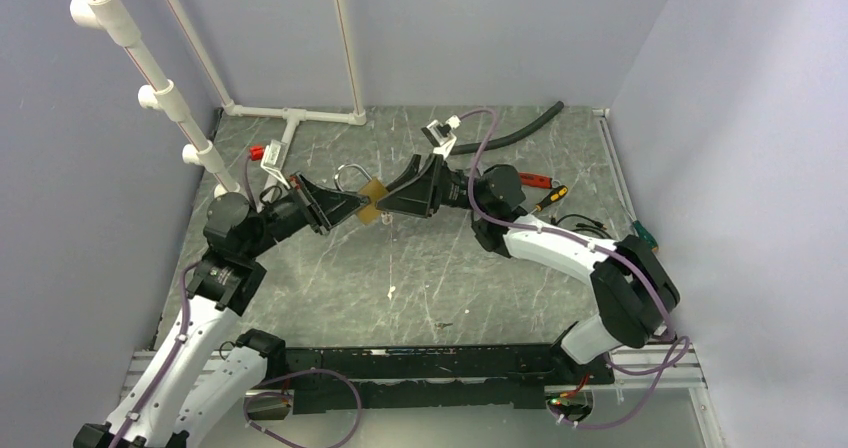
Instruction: Unlock with the key
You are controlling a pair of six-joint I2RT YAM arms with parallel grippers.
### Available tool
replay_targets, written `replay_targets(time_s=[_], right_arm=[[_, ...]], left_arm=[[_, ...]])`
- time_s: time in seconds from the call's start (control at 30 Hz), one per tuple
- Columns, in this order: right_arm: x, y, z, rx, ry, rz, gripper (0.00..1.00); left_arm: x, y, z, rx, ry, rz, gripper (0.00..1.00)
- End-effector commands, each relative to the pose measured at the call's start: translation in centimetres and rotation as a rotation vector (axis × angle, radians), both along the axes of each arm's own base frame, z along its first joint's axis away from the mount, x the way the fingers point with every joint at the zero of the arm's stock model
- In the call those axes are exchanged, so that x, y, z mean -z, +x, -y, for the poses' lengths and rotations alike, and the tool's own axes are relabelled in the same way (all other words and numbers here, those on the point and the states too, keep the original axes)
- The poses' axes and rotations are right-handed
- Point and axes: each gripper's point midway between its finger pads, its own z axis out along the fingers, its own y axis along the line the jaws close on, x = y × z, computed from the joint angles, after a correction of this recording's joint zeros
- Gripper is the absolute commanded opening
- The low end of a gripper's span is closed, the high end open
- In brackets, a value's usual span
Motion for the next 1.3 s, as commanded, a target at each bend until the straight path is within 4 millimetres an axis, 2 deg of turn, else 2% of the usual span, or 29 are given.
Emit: replay_targets(time_s=[0.0,0.17,0.23,0.4,0.5,0.6,0.73,0.83,0.93,1.1,1.27], right_arm=[[-2.2,-0.3,1.8,0.06,-0.012,0.177,0.75],[2.1,0.4,2.3,0.151,-0.196,0.211,0.75],[3.2,0.6,2.7,0.176,-0.238,0.213,0.72],[4.3,0.2,2.8,0.162,-0.261,0.214,0.59],[4.8,0.2,2.8,0.155,-0.269,0.201,0.55],[5.3,0.3,2.6,0.149,-0.272,0.185,0.56],[6.1,0.6,2.5,0.151,-0.285,0.154,0.7],[6.5,0.9,2.4,0.159,-0.292,0.143,0.71],[6.5,0.9,2.2,0.149,-0.284,0.135,0.61],[6.3,0.9,1.8,0.124,-0.255,0.118,0.34],[6.4,0.8,1.6,0.103,-0.241,0.104,0.29]], left_arm=[[-1.7,0.3,-0.6,-0.045,-0.008,0.047,0.0],[-1.3,0.5,-0.8,-0.068,-0.016,0.024,0.0],[-1.2,0.4,-0.7,-0.06,-0.027,0.023,0.0],[-0.9,0.5,-0.6,-0.048,-0.062,0.032,0.0],[-0.9,0.5,-0.5,-0.043,-0.067,0.036,0.0],[-1.1,0.5,-0.5,-0.044,-0.068,0.04,0.0],[-1.2,0.3,-0.6,-0.049,-0.071,0.047,0.0],[-1.2,0.4,-0.7,-0.053,-0.066,0.045,0.0],[-1.3,0.3,-0.7,-0.05,-0.069,0.047,0.0],[-1.1,0.3,-0.7,-0.054,-0.075,0.046,0.0],[-0.9,0.5,-0.8,-0.062,-0.072,0.04,0.0]])
